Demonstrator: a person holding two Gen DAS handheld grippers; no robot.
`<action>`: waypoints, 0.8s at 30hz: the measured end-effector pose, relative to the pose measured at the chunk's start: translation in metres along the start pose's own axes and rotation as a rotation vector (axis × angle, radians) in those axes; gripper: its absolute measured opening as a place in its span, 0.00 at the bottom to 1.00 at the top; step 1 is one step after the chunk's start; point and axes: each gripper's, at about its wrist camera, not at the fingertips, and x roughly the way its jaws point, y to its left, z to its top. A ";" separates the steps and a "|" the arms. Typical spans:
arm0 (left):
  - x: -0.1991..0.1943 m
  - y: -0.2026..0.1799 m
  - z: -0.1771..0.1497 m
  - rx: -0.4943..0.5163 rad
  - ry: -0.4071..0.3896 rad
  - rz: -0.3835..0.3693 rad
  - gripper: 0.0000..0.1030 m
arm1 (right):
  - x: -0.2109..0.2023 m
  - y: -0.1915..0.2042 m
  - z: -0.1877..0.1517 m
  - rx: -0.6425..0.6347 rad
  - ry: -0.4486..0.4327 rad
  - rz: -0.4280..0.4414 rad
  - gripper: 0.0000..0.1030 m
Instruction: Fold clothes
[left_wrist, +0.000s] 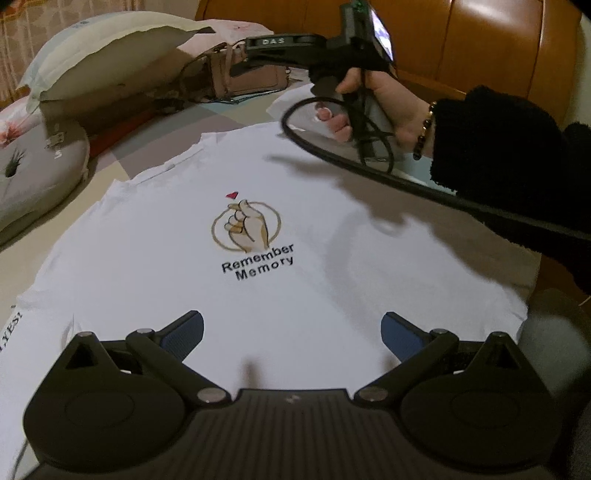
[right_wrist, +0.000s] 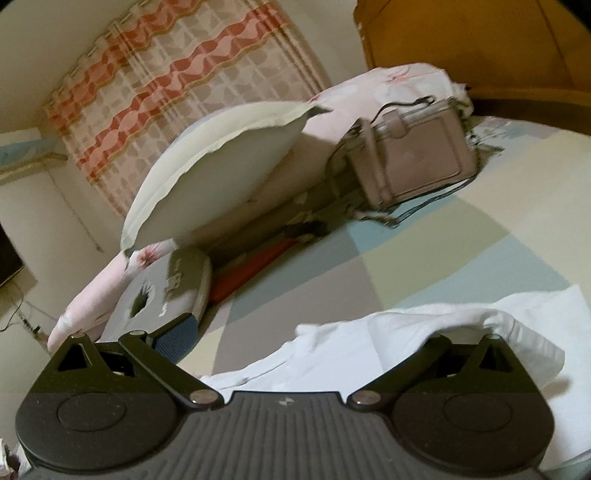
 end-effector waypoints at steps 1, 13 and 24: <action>0.001 -0.001 -0.002 0.000 0.004 0.002 0.99 | 0.003 0.003 -0.002 -0.003 0.007 0.006 1.00; -0.001 -0.003 -0.025 0.000 0.028 0.006 0.99 | 0.022 0.041 -0.025 -0.075 0.057 0.046 1.00; -0.006 -0.002 -0.038 -0.024 0.026 0.009 0.99 | 0.040 0.082 -0.043 -0.122 0.119 0.121 1.00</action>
